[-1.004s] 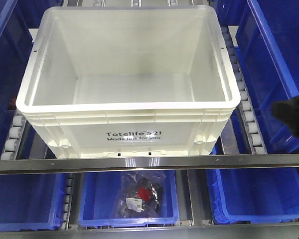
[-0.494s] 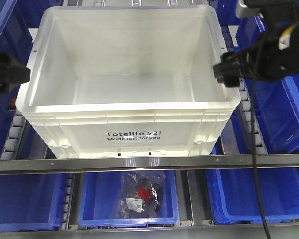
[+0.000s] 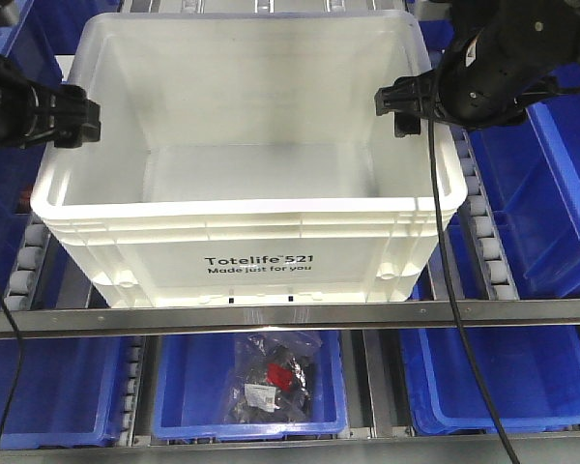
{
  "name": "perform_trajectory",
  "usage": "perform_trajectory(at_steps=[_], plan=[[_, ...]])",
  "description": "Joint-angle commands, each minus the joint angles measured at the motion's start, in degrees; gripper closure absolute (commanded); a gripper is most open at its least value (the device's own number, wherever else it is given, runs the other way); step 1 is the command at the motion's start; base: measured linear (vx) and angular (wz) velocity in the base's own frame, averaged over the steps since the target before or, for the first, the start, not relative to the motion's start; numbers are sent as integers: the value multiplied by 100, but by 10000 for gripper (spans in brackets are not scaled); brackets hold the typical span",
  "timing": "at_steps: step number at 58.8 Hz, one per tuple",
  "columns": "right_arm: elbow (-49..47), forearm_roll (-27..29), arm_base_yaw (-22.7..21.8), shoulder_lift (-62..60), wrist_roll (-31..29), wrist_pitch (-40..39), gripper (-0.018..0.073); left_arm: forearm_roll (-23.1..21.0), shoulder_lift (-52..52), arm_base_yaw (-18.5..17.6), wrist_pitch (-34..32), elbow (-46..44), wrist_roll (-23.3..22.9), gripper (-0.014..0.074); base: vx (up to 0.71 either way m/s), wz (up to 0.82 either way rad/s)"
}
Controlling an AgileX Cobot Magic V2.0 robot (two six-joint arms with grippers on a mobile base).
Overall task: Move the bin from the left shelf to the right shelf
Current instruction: 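Lower both grippers onto the crate's side rims and close them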
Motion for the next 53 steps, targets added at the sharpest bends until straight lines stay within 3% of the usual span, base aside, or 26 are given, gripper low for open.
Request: perform_trajectory(at_steps=[1, 23, 53], plan=[[-198, -112, -17, -159, -152, -183, -2, -4, -82, 24, -344, -194, -71, 1, 0, 0], [-198, -54, -10, -117, -327, -100, 8, -17, -36, 24, -188, -194, -53, 1, 0, 0], [-198, 141, -10, -113, -419, 0, 120, -223, -36, -10, -69, -194, 15, 2, 0, 0]])
